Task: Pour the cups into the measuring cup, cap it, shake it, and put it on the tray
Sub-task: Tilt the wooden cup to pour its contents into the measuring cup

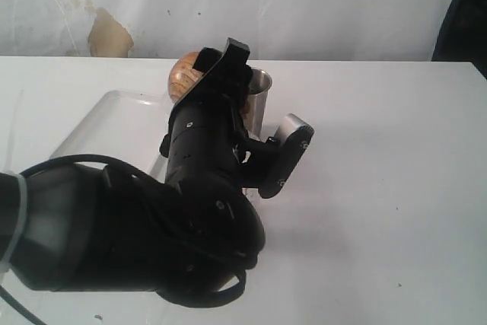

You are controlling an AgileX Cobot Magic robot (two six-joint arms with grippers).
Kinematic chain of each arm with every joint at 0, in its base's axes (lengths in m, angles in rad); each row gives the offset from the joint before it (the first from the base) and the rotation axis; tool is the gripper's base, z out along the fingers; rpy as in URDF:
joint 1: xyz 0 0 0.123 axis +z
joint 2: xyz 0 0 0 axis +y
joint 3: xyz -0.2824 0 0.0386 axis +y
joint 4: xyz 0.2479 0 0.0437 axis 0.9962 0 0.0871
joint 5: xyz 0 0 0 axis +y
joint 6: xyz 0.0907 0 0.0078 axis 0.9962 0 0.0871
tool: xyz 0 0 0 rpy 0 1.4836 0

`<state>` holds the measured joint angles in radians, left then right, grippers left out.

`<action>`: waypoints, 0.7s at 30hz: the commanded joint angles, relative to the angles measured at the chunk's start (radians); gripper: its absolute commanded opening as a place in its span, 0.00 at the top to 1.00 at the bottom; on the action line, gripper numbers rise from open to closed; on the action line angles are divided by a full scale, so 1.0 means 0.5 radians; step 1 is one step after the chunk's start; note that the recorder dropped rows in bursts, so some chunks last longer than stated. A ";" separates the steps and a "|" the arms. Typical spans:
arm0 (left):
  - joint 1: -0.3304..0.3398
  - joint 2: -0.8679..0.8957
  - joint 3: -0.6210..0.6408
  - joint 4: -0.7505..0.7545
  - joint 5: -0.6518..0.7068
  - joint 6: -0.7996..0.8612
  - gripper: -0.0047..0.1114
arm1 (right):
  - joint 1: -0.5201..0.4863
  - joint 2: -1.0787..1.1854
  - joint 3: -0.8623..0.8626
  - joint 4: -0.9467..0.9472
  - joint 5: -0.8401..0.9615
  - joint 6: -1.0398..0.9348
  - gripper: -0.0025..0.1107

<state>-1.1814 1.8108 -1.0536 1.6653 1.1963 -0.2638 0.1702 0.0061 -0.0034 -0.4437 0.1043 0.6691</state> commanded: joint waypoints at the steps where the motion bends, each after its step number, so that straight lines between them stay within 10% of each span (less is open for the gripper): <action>1: 0.011 -0.011 -0.012 0.083 0.049 0.024 0.96 | -0.005 -0.012 0.007 0.001 0.011 -0.003 0.98; 21: 0.005 -0.015 0.011 0.151 0.049 0.400 0.96 | 0.017 -0.012 0.007 0.001 0.012 -0.003 0.98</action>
<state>-1.1778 1.8108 -1.0536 1.7047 1.1963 -0.1031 0.1723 0.0061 -0.0034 -0.4437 0.1043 0.6691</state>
